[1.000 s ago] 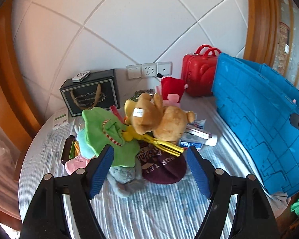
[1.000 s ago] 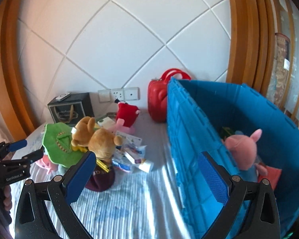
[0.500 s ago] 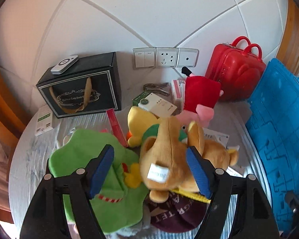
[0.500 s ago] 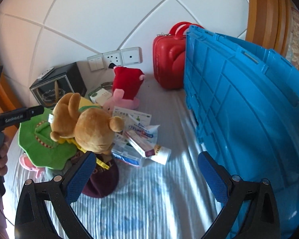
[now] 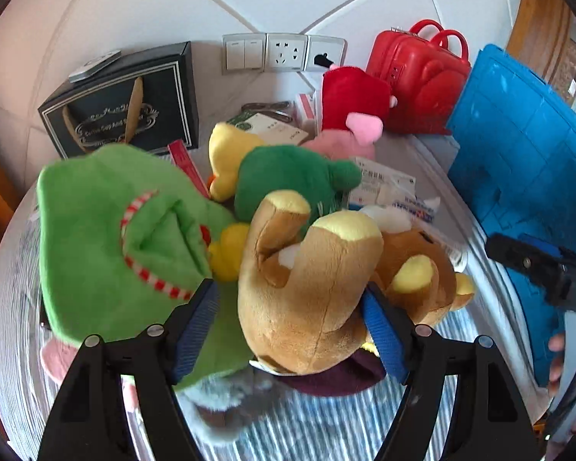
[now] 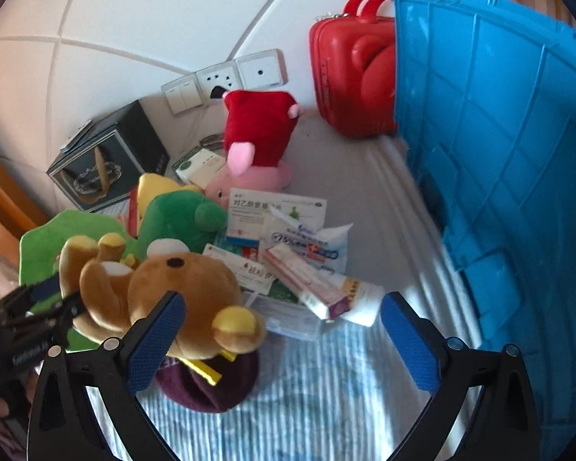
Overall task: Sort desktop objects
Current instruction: 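Move both tools back over the toy pile on the table, then grasp the brown bear plush with the right tool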
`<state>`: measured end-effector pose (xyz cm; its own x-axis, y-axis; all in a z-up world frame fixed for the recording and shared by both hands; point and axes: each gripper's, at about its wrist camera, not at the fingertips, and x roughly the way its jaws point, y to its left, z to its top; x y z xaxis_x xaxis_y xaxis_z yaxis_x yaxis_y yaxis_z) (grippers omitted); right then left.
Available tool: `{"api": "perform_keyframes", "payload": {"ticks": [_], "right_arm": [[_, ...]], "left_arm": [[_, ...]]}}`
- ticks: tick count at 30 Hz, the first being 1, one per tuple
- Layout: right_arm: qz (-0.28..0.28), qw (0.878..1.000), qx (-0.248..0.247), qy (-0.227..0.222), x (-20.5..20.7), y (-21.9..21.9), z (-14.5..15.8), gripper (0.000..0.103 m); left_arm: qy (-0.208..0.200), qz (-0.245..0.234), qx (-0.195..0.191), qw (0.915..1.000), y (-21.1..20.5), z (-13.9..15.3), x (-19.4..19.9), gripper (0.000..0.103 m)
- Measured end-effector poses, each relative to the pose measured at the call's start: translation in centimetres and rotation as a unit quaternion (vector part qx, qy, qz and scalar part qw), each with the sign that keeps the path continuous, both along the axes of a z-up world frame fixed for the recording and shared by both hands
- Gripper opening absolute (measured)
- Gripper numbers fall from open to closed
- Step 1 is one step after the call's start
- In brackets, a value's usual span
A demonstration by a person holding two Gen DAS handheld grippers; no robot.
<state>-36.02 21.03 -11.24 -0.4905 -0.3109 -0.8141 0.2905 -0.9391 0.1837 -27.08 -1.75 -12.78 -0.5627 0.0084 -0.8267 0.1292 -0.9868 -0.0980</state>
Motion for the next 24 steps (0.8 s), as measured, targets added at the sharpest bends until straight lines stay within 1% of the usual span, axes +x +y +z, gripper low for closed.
{"api": "perform_keyframes", "payload": {"ticks": [4,6,9,12,14,16,17,19,21,22,24], "right_arm": [[0.03,0.999,-0.012,-0.037,1.9,-1.7,-2.5,0.103],[0.04,0.998,-0.013,-0.053,3.0,-2.1,-3.5,0.103],[0.049,0.996,-0.02,-0.069,4.7,-2.2,-4.6,0.103],[0.052,0.996,-0.023,-0.071,6.1,-1.8,-5.2,0.103],[0.045,0.996,-0.03,-0.077,7.0,-1.1,-5.6,0.103],[0.044,0.995,-0.034,-0.081,7.7,-0.8,-5.8,0.103],[0.044,0.995,-0.037,-0.082,8.1,-0.7,-5.9,0.103],[0.051,0.994,-0.048,-0.08,8.9,-0.6,-5.9,0.103],[0.053,0.995,-0.047,-0.074,9.6,-0.8,-5.8,0.103],[0.054,0.995,-0.042,-0.075,10.0,-0.9,-5.9,0.103],[0.059,0.994,-0.038,-0.082,10.6,-1.0,-6.1,0.103]], "left_arm": [[-0.027,0.012,-0.023,0.9993,0.0,-2.3,3.6,0.075],[-0.039,0.014,-0.01,0.9991,-0.2,-3.1,4.8,0.075],[-0.036,0.013,0.002,0.9993,-0.1,-3.3,7.0,0.075],[-0.02,0.005,-0.008,0.9998,0.5,-2.6,8.6,0.075],[-0.007,-0.001,-0.021,0.9998,1.0,-2.0,9.0,0.075],[0.001,-0.014,-0.024,0.9996,1.4,-1.9,8.7,0.075],[-0.005,-0.021,-0.026,0.9994,1.7,-2.3,8.3,0.075],[-0.029,-0.024,-0.04,0.9985,2.1,-3.7,7.9,0.075],[-0.049,-0.028,-0.032,0.9979,2.2,-5.0,8.2,0.075],[-0.054,-0.033,-0.027,0.9976,2.3,-5.5,8.5,0.075],[-0.057,-0.036,-0.033,0.9972,2.5,-6.3,9.1,0.075]]}}
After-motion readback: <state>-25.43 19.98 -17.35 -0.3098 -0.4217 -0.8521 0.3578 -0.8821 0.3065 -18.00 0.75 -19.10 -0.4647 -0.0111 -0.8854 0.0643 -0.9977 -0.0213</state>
